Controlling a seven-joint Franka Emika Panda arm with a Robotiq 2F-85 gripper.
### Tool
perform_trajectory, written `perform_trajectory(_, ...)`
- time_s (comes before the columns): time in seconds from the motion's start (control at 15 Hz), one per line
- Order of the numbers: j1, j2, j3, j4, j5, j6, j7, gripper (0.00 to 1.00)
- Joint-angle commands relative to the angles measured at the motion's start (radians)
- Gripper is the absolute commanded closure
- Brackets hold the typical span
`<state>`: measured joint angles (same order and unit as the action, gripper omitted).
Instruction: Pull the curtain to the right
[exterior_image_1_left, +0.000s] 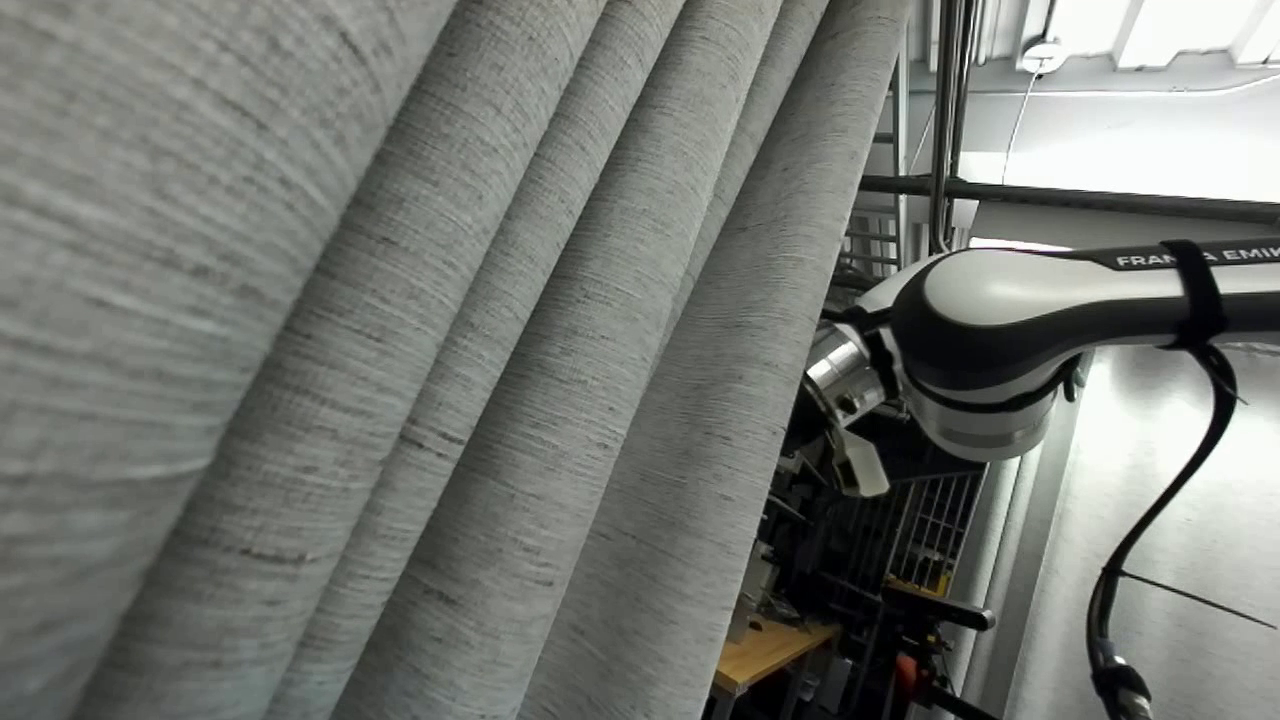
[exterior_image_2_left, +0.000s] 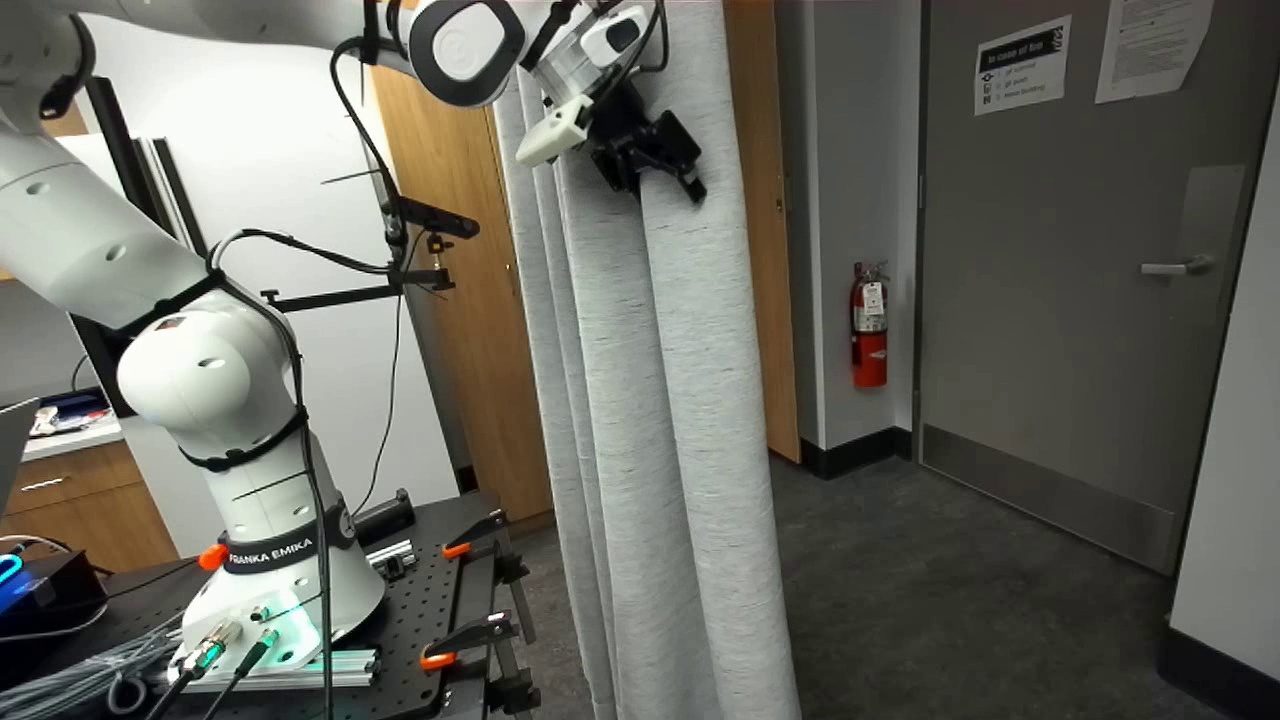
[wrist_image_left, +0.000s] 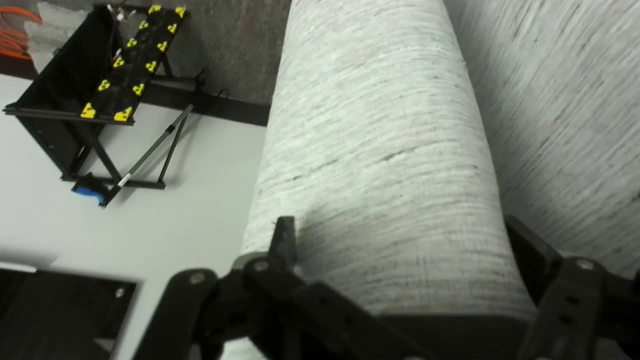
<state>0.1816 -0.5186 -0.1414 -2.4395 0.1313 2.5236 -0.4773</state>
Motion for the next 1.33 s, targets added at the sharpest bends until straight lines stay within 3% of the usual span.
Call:
perform_trajectory(0.0,0.025,0.059,-0.009,0.004,0.039,0.188,0.003,0.0)
perform_trajectory(0.4,0.054,0.102,-0.012,0.013,0.014,0.411,0.012,0.0)
perform_trajectory(0.8,0.027,0.095,0.016,0.03,0.004,0.577,0.003,0.0)
perform_trajectory(0.87,0.034,0.097,0.01,0.033,0.007,0.589,-0.003,0.1)
perform_trajectory(0.93,0.039,0.099,0.007,0.034,0.006,0.603,-0.01,0.26)
perform_trajectory(1.27,0.039,0.107,0.003,0.037,0.002,0.633,-0.014,0.65)
